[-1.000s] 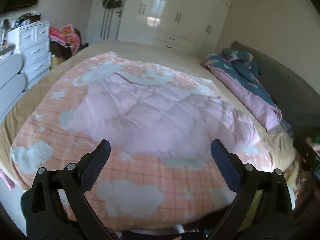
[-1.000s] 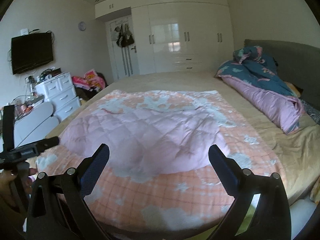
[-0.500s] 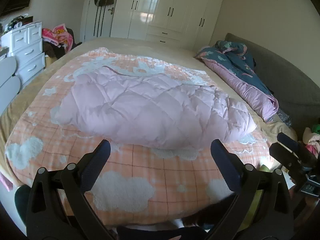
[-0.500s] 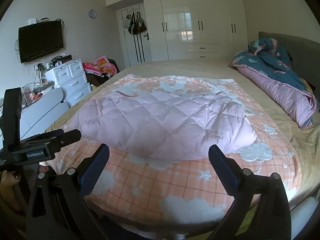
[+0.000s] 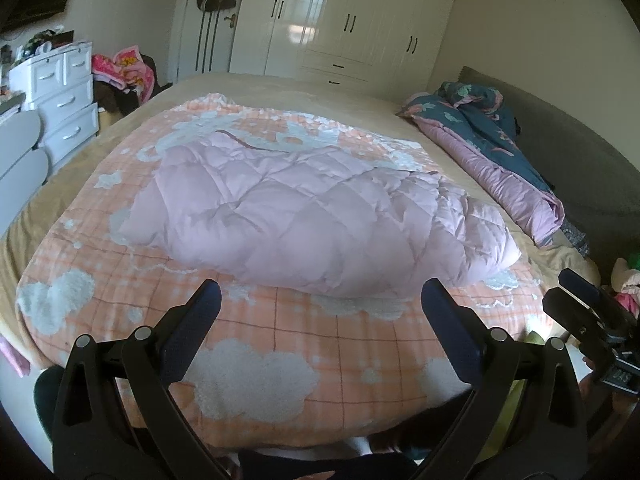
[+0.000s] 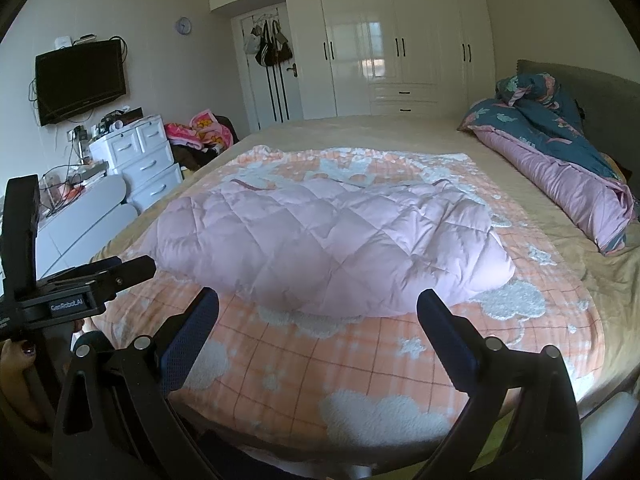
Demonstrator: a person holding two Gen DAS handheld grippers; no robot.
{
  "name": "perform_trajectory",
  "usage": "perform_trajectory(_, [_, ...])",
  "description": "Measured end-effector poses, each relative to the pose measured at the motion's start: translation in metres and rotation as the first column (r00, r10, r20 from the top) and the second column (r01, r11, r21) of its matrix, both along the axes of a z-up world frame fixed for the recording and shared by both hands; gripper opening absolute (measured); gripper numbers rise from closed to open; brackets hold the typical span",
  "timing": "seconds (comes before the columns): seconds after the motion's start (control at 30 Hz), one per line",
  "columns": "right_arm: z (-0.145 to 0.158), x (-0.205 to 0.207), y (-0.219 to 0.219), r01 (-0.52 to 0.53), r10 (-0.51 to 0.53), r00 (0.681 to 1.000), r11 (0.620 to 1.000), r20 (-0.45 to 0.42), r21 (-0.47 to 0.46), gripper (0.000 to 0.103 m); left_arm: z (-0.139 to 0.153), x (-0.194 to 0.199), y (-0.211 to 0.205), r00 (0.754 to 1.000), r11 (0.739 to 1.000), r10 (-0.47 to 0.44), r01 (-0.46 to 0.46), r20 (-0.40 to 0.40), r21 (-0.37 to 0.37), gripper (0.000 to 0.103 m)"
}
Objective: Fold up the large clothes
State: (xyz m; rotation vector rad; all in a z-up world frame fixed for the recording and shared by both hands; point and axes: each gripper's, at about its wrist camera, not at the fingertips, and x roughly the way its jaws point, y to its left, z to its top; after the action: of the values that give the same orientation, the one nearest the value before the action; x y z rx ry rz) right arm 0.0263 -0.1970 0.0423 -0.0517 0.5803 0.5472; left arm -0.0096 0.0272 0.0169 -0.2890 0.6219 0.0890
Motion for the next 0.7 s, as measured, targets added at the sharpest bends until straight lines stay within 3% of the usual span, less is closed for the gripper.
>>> perform_trajectory(0.7, [-0.0006, 0.0003, 0.0012, 0.000, 0.000, 1.000, 1.000, 0.001, 0.000, 0.099, 0.0027, -0.0002, 0.0009, 1.000, 1.000, 0.006, -0.006, -0.002, 0.024, 0.094])
